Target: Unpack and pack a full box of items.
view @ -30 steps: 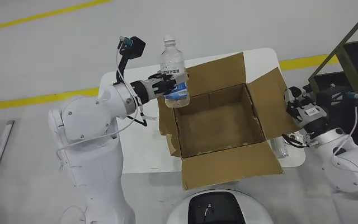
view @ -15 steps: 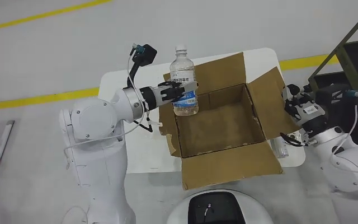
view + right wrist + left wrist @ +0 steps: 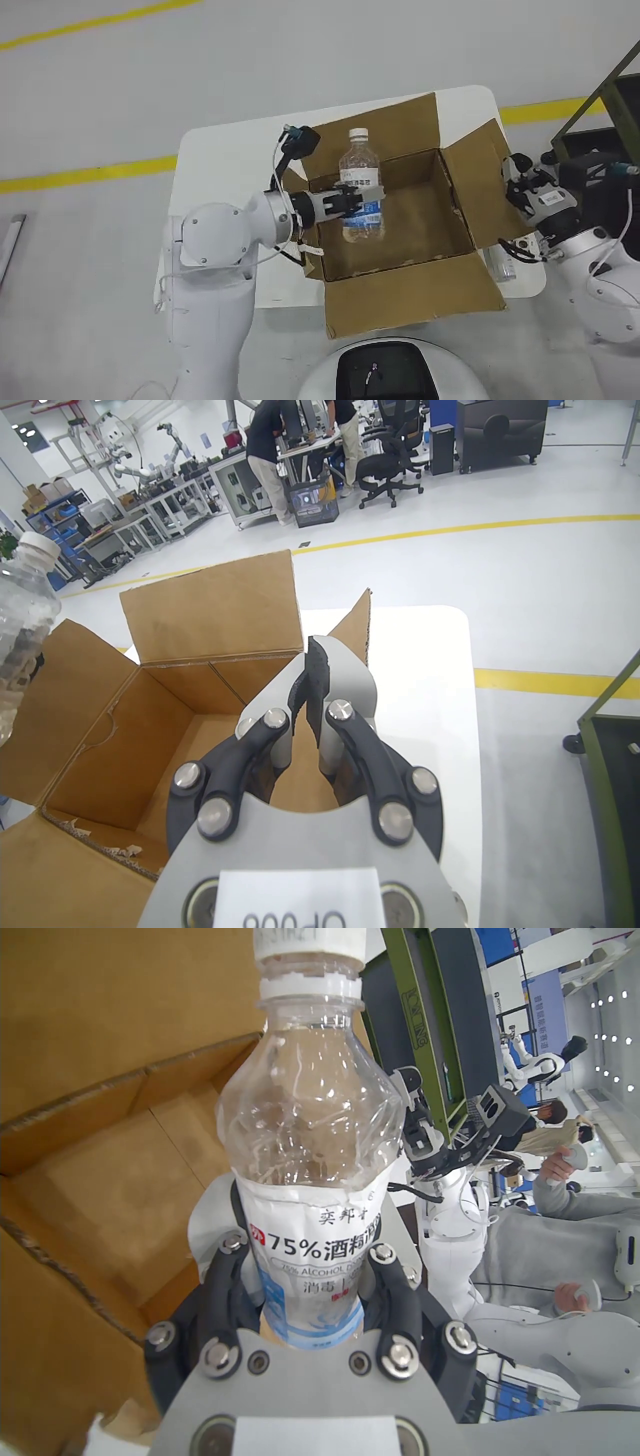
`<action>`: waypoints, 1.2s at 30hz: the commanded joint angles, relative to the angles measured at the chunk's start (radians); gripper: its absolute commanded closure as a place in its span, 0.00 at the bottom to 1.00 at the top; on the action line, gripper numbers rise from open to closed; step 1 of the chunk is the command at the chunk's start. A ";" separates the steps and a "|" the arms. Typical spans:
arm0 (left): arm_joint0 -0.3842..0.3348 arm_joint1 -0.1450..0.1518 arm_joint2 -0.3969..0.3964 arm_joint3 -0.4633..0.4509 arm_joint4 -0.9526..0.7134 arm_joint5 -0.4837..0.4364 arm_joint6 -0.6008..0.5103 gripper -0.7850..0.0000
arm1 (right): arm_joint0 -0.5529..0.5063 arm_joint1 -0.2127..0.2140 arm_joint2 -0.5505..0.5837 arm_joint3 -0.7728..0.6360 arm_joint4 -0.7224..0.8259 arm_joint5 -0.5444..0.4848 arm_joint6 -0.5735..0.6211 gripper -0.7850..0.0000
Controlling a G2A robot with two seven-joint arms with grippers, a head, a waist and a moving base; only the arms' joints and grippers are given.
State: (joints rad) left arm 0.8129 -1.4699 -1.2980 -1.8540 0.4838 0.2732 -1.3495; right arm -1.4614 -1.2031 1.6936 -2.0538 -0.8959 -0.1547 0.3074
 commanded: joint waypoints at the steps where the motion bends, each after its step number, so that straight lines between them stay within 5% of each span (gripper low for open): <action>1: 0.012 0.000 0.043 0.014 0.015 0.018 0.003 1.00 | -0.001 0.000 0.000 0.000 0.001 0.002 -0.002 1.00; 9: 0.015 0.013 0.138 0.091 0.176 0.086 -0.016 1.00 | 0.000 0.001 -0.002 -0.003 0.002 0.005 -0.007 1.00; 36: 0.040 0.030 0.166 0.116 0.299 0.167 0.010 1.00 | 0.013 0.007 -0.011 0.026 -0.010 0.004 -0.003 1.00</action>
State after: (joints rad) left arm 0.8557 -1.4427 -1.1373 -1.7378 0.7520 0.4347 -1.3318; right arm -1.4476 -1.1963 1.6835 -2.0295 -0.9051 -0.1515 0.3043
